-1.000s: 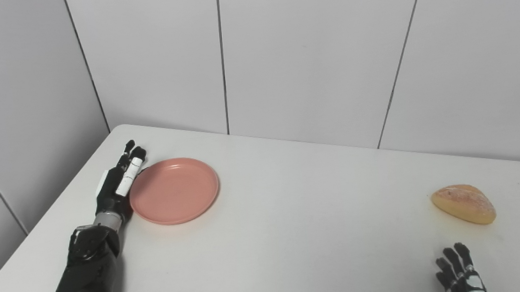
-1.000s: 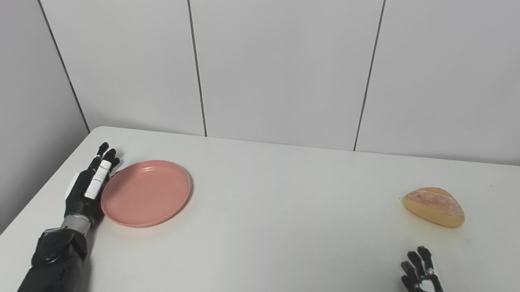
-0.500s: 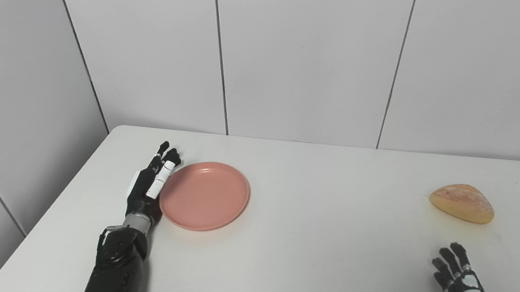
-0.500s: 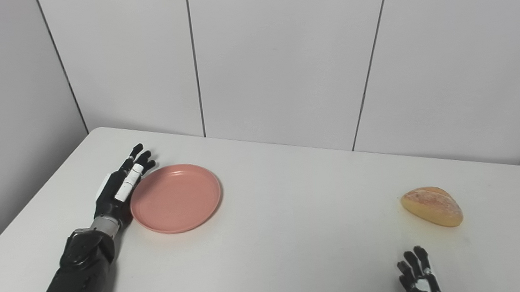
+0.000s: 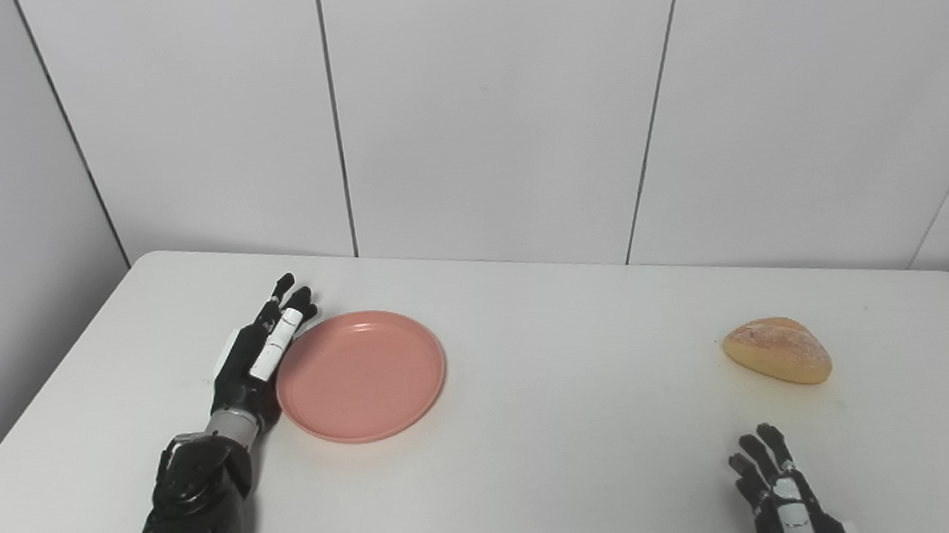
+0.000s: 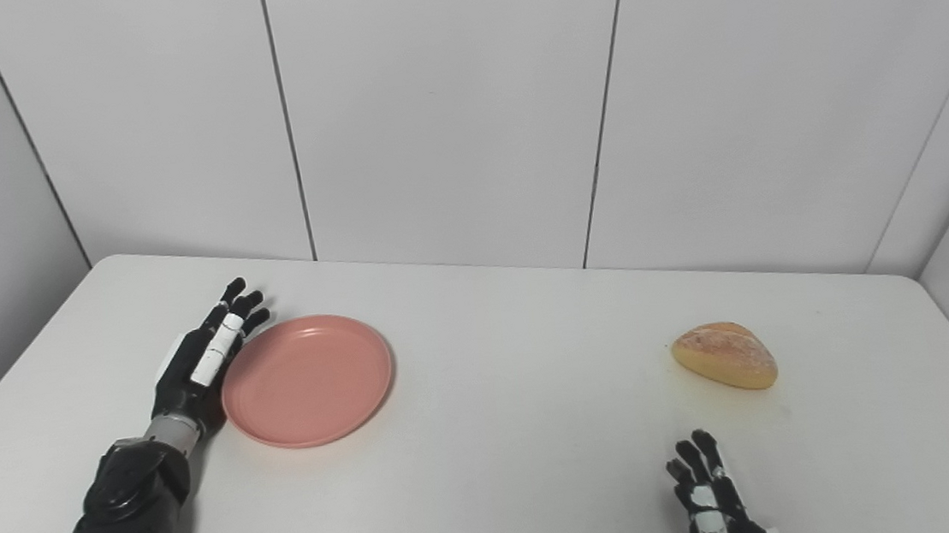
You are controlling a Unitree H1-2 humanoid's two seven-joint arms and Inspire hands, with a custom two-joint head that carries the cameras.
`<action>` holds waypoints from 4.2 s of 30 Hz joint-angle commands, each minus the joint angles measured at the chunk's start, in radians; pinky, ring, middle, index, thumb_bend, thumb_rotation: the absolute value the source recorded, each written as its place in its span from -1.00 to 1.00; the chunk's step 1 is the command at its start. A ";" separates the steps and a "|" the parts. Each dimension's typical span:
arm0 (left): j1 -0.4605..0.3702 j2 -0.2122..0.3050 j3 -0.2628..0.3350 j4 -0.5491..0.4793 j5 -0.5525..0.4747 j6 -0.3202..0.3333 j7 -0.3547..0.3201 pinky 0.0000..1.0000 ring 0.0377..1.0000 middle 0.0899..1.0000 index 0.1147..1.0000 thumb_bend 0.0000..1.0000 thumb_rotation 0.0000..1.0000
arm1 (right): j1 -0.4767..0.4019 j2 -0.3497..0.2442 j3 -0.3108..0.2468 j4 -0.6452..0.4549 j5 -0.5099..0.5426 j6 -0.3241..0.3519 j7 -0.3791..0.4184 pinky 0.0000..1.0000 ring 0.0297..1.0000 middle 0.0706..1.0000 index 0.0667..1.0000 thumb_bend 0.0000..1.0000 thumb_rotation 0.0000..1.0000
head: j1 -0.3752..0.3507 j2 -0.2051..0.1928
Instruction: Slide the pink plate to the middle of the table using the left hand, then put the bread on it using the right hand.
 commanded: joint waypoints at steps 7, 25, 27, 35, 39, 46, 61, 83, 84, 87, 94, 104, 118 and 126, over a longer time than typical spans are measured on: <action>-0.011 -0.024 0.004 -0.004 -0.021 0.000 -0.039 0.67 0.86 0.90 0.90 0.82 0.29 | -0.005 0.033 0.038 -0.003 -0.017 0.050 -0.002 0.93 0.86 0.88 0.91 0.70 0.73 | -0.061 0.004; 0.007 -0.108 -0.007 -0.076 -0.027 0.077 -0.024 0.76 0.93 0.93 0.94 0.89 0.32 | -0.011 0.055 0.060 0.007 -0.048 0.052 -0.020 0.93 0.86 0.88 0.92 0.77 0.73 | -0.119 0.017; 0.012 -0.120 -0.009 -0.089 -0.024 0.088 -0.019 0.79 0.94 0.94 0.95 0.88 0.32 | -0.012 0.057 0.061 0.008 -0.049 0.055 -0.021 0.93 0.86 0.89 0.92 0.77 0.73 | -0.125 0.018; 0.030 -0.145 -0.035 -0.125 0.004 0.107 0.014 0.71 0.88 0.89 0.94 0.80 0.35 | -0.015 0.063 0.063 0.009 -0.053 0.058 -0.022 0.93 0.84 0.88 0.91 0.75 0.72 | -0.126 0.022; 0.039 -0.157 -0.045 -0.145 0.018 0.121 0.027 0.73 0.90 0.90 0.93 0.75 0.36 | -0.015 0.062 0.064 0.005 -0.053 0.065 -0.022 0.92 0.85 0.88 0.91 0.76 0.72 | -0.126 0.022; 0.060 -0.175 -0.065 -0.197 0.038 0.170 0.051 0.72 0.89 0.89 0.92 0.76 0.38 | -0.017 0.065 0.065 0.010 -0.057 0.061 -0.025 0.90 0.83 0.87 0.90 0.77 0.72 | -0.138 0.025; 0.083 -0.237 -0.063 -0.227 0.048 0.134 0.104 0.70 0.84 0.88 0.88 0.71 0.36 | -0.028 0.093 0.089 0.031 -0.086 0.046 -0.032 0.94 0.86 0.89 0.93 0.74 0.73 | -0.219 0.023; 0.101 -0.270 -0.093 -0.223 0.070 0.101 0.105 0.65 0.83 0.90 0.91 0.68 0.40 | -0.030 0.098 0.093 0.037 -0.098 0.028 -0.038 0.91 0.82 0.85 0.93 0.57 0.66 | -0.266 0.017; 0.101 -0.272 -0.093 -0.220 0.070 0.099 0.106 0.65 0.83 0.89 0.91 0.68 0.39 | -0.030 0.096 0.093 0.038 -0.098 0.024 -0.037 0.89 0.81 0.84 0.93 0.56 0.65 | -0.266 0.017; 0.102 -0.275 -0.092 -0.208 0.067 0.092 0.105 0.66 0.82 0.89 0.89 0.70 0.38 | -0.029 0.089 0.101 0.041 -0.180 -0.016 -0.067 0.78 0.70 0.73 0.86 0.53 0.56 | -0.268 0.012; 0.097 -0.271 -0.086 -0.185 0.055 0.094 0.093 0.68 0.85 0.90 0.90 0.71 0.36 | -0.046 0.088 0.100 0.005 -0.313 -0.054 -0.123 0.38 0.41 0.50 0.69 0.59 0.48 | -0.283 0.009; 0.082 -0.252 -0.073 -0.149 0.045 0.077 0.052 0.70 0.86 0.91 0.91 0.72 0.35 | -0.163 -0.046 0.137 -0.168 -0.737 0.229 -0.037 0.20 0.44 0.57 0.65 0.90 0.16 | -0.304 -0.004; 0.075 -0.260 -0.078 -0.125 0.042 0.066 0.044 0.70 0.85 0.90 0.92 0.69 0.32 | -0.355 -0.296 0.181 -0.266 -1.048 0.299 0.253 0.25 0.57 0.66 0.63 1.00 -0.46 | -0.306 -0.013; 0.071 -0.258 -0.078 -0.122 0.038 0.066 0.040 0.69 0.86 0.91 0.92 0.68 0.32 | -0.459 -0.375 0.149 -0.243 -1.060 0.286 0.325 0.20 0.60 0.68 0.63 1.00 -0.46 | -0.305 -0.016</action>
